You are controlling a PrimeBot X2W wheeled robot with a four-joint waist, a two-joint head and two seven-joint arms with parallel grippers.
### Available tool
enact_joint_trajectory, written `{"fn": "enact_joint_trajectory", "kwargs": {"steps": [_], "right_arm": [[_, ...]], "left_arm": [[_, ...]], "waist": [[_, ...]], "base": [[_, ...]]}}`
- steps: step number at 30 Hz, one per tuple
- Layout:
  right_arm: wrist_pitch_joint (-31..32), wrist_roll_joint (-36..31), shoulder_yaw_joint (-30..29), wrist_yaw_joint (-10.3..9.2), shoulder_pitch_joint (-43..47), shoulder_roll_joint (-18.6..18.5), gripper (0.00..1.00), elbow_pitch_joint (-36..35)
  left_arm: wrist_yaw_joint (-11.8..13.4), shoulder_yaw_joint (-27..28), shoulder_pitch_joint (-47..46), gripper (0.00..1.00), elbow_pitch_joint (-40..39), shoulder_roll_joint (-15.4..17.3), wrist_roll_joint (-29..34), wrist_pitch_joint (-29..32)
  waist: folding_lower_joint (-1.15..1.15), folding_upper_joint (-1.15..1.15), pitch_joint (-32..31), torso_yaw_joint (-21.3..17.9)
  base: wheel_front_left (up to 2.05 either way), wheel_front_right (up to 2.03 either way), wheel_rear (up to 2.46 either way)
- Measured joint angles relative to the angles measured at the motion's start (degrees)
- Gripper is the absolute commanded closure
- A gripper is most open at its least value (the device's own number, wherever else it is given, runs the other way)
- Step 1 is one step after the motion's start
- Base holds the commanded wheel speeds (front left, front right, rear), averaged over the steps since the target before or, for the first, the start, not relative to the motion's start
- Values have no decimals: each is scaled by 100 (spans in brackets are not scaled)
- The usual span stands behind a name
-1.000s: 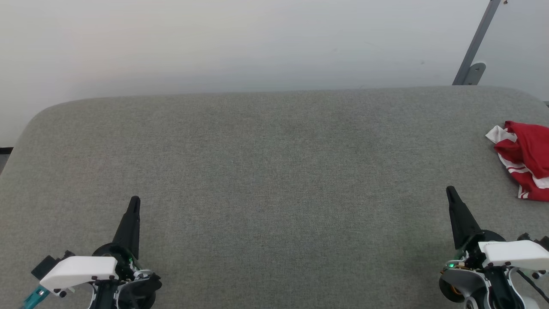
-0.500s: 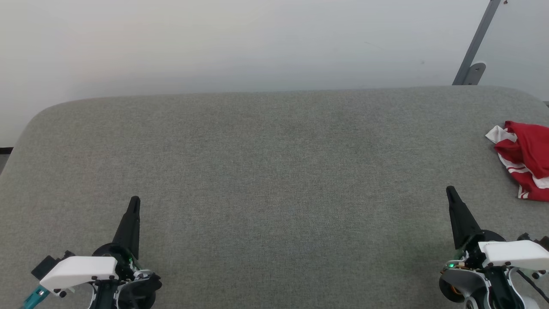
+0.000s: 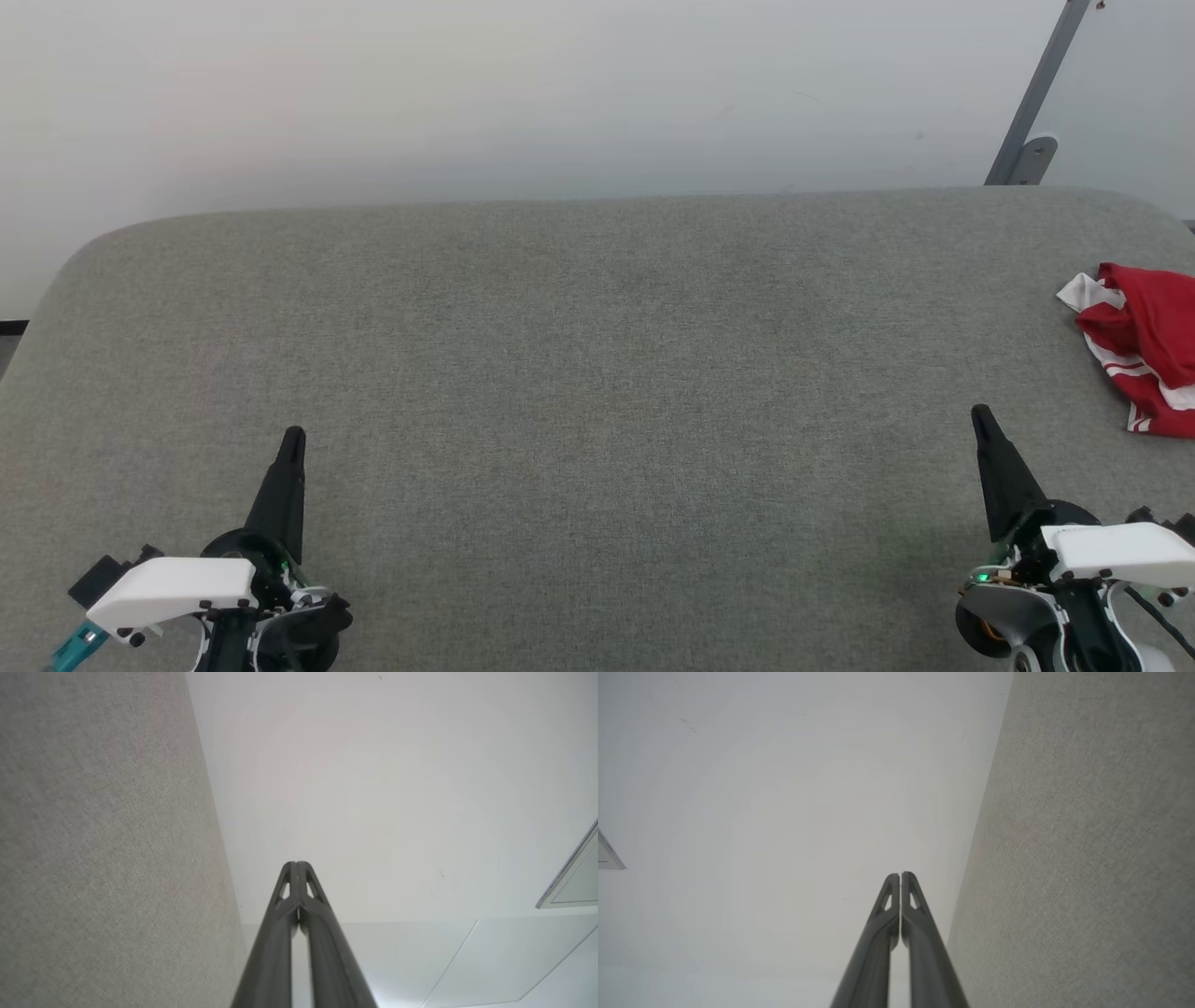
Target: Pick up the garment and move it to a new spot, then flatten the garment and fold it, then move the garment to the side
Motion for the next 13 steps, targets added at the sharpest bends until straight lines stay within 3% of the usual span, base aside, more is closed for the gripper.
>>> {"fn": "enact_joint_trajectory", "kwargs": {"steps": [13], "right_arm": [[0,0,-1,0,-1,0,100,0]], "left_arm": [[0,3,0,100,0,-2,1,1]], "waist": [[0,0,0,0]], "base": [[0,0,0]]}}
